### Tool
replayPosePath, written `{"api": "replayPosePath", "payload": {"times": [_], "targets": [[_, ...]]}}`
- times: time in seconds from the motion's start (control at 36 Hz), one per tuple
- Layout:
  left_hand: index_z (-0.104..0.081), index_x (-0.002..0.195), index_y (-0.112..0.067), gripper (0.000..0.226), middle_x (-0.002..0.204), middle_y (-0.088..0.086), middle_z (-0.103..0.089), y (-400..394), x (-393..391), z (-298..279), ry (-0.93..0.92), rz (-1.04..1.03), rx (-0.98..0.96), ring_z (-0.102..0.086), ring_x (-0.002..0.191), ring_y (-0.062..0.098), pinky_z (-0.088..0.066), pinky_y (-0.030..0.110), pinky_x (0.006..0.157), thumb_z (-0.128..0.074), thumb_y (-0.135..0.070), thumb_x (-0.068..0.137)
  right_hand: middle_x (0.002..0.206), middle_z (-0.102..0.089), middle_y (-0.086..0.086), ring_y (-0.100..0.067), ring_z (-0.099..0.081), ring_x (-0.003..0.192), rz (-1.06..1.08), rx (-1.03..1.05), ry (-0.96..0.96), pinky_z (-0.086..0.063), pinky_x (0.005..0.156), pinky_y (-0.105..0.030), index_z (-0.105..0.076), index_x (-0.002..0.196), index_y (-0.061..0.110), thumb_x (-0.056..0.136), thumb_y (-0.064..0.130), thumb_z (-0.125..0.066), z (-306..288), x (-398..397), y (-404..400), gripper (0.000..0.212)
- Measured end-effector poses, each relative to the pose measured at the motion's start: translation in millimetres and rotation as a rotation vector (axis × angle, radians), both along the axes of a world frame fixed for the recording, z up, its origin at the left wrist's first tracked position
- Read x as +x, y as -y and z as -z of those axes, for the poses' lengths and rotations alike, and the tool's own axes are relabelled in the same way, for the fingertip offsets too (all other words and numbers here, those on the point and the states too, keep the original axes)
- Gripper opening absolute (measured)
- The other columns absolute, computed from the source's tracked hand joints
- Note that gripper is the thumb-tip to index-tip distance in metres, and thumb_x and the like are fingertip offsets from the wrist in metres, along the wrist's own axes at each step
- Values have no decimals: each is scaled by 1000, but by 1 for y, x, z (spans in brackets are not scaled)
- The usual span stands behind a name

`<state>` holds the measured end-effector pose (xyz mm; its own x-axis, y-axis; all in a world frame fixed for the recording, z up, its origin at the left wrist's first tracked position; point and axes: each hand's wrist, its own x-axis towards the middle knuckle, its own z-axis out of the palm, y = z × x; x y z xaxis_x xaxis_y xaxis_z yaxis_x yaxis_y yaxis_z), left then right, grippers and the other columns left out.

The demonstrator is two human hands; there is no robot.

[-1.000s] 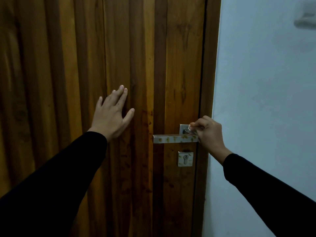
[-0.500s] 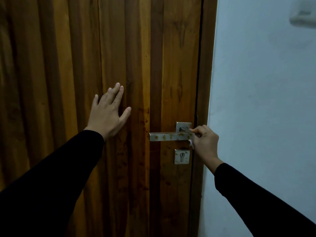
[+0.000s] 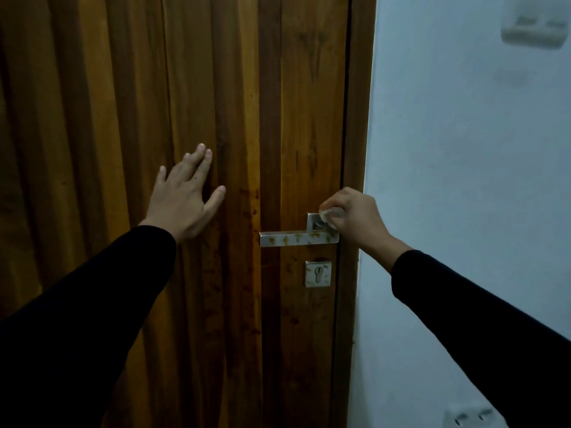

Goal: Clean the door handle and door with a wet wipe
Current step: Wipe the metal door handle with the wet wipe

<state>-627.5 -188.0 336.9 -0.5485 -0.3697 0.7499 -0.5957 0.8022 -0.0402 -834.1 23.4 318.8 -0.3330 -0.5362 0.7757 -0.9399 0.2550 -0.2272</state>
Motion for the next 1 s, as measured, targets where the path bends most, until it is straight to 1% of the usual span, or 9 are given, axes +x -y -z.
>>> {"api": "replayPosePath", "payload": {"times": [0.06,0.11,0.19,0.28,0.42,0.58,0.83,0.92,1.0], "targets": [[2,152,-21,68,160,-2,7,-1,0,0,5,-3,6,-4,146,20,-6,47,117,-21,-54,97,98,-64,-3,-15,-59,88,-2,99,-26,-33,64,-3,-73,92,10,83,1,-63,-3,0,4,16],[3,151,-21,68,160,-2,8,-1,1,-1,9,-2,14,-3,146,19,-6,47,117,-21,-54,96,102,-65,-5,-16,-60,90,1,183,-37,-34,64,-2,-73,96,10,83,-3,-61,-5,0,5,21],[3,151,-22,68,160,-2,8,0,1,0,2,4,12,-2,146,19,-5,47,117,-21,-54,97,108,-65,-4,-12,-57,92,-4,275,-8,-40,69,-10,-72,100,12,86,-4,-56,-9,0,3,26],[3,151,-22,68,160,-2,8,2,-1,2,-8,7,2,-3,146,20,-5,47,117,-22,-54,97,109,-66,-3,-9,-54,88,-5,315,38,-38,61,-6,-72,98,13,88,-1,-55,-11,1,2,24],[3,151,-21,68,160,-2,8,1,-2,3,-15,13,-3,-2,146,20,-4,48,117,-23,-53,97,106,-67,-4,-11,-54,88,-11,296,106,-38,61,-9,-72,93,14,90,6,-56,-12,5,-3,18],[3,151,-22,69,160,-2,8,3,-2,3,-14,6,-2,-3,146,20,-5,48,117,-22,-54,96,101,-68,-4,-6,-51,82,5,271,95,-33,55,-3,-72,91,12,89,4,-57,-12,18,-15,17],[3,152,-21,69,160,-1,8,0,-1,2,-18,15,10,-3,146,21,-5,49,117,-23,-53,97,101,-65,-4,-10,-53,83,16,295,115,-37,55,-7,-72,90,14,87,-1,-56,-15,34,-31,21],[3,151,-21,69,160,-1,8,0,-1,2,-15,21,18,-3,146,20,-5,49,117,-23,-53,96,96,-65,1,-9,-57,84,-43,329,174,-39,57,-9,-72,87,16,88,4,-58,-22,38,-36,18],[2,151,-21,69,160,-1,7,-1,0,2,-16,23,18,-3,146,20,-5,49,117,-23,-53,96,95,-64,2,-11,-57,90,-72,214,255,-41,61,-12,-72,90,16,87,8,-60,-27,38,-37,15]]}}
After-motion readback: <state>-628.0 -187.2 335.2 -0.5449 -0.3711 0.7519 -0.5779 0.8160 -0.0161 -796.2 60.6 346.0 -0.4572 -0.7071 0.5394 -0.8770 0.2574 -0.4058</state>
